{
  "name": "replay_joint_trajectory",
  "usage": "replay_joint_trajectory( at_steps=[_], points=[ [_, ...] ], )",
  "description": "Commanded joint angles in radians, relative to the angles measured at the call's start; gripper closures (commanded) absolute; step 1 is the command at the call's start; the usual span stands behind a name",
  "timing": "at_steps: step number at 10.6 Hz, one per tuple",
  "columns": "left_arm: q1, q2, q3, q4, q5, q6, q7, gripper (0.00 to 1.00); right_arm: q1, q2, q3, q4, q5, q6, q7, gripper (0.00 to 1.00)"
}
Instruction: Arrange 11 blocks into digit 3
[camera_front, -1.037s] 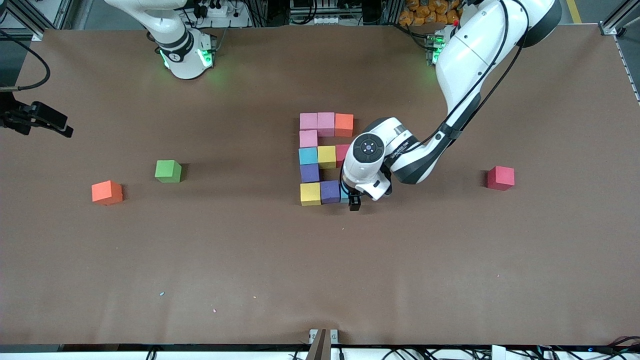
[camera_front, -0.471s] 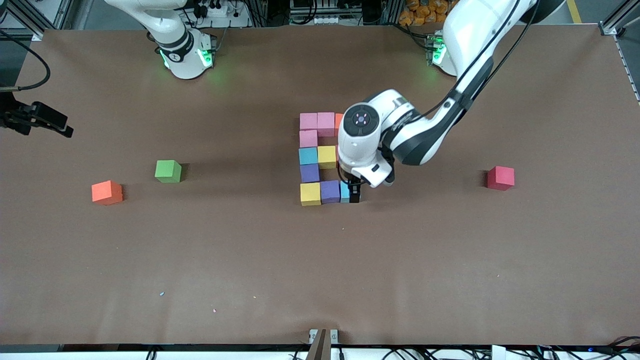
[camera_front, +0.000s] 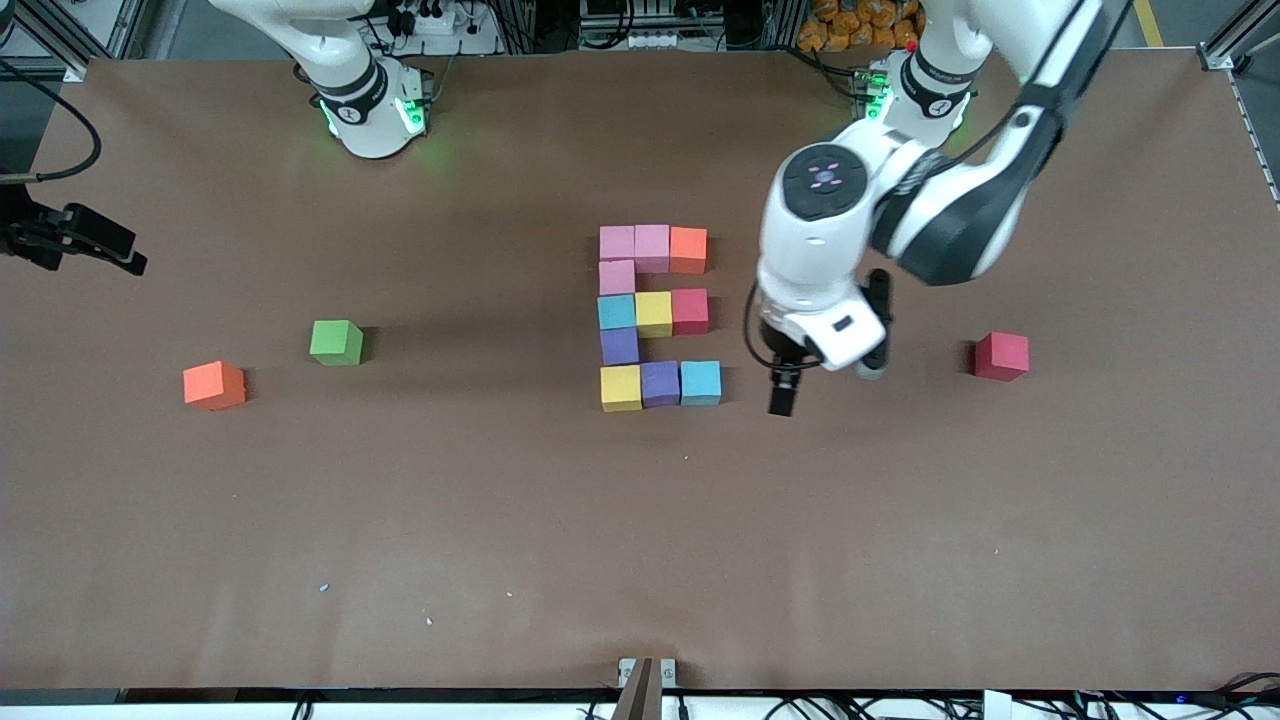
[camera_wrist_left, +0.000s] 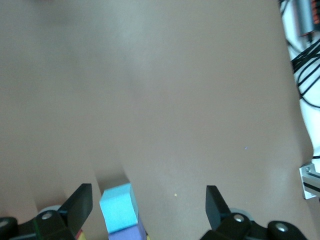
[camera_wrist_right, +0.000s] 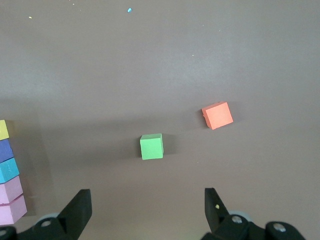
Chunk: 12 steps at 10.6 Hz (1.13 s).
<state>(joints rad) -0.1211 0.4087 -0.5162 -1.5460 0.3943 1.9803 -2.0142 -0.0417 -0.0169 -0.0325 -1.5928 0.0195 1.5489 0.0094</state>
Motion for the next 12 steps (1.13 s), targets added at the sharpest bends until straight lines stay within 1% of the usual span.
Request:
replay_joint_trajectory(
  at_steps=[1,3,5,6,8,9,10,11,12],
  points=[
    [0.055,-0.066,-0.002,-0.02,-0.017,-0.053,0.195,0.0,-0.009,-0.017,0.008,-0.015,0.0,0.005,0.003,0.0],
    [0.116,-0.093,-0.004,-0.02,-0.02,-0.095,0.381,0.0,-0.009,-0.017,0.008,-0.016,0.0,0.005,0.001,0.0],
    [0.179,-0.094,-0.005,-0.017,-0.052,-0.098,0.547,0.0,-0.01,-0.017,0.008,-0.016,0.0,0.005,0.001,0.0],
    [0.199,-0.122,0.005,-0.017,-0.081,-0.098,0.654,0.0,-0.01,-0.017,0.008,-0.016,0.002,0.005,0.001,0.0],
    [0.201,-0.194,0.121,-0.029,-0.211,-0.104,0.966,0.0,-0.01,-0.017,0.008,-0.016,0.0,0.007,0.001,0.0],
    [0.23,-0.23,0.163,-0.026,-0.3,-0.142,1.129,0.0,-0.01,-0.017,0.008,-0.016,0.0,0.007,0.001,0.0],
    [0.256,-0.272,0.192,-0.029,-0.334,-0.182,1.296,0.0,-0.01,-0.015,0.008,-0.016,0.002,0.008,0.001,0.0],
    [0.262,-0.303,0.223,-0.029,-0.333,-0.226,1.424,0.0,-0.01,-0.015,0.008,-0.016,0.0,0.008,0.001,0.0],
    [0.261,-0.327,0.27,-0.029,-0.339,-0.254,1.531,0.0,-0.01,-0.015,0.008,-0.016,0.0,0.008,0.001,0.0]
  ],
)
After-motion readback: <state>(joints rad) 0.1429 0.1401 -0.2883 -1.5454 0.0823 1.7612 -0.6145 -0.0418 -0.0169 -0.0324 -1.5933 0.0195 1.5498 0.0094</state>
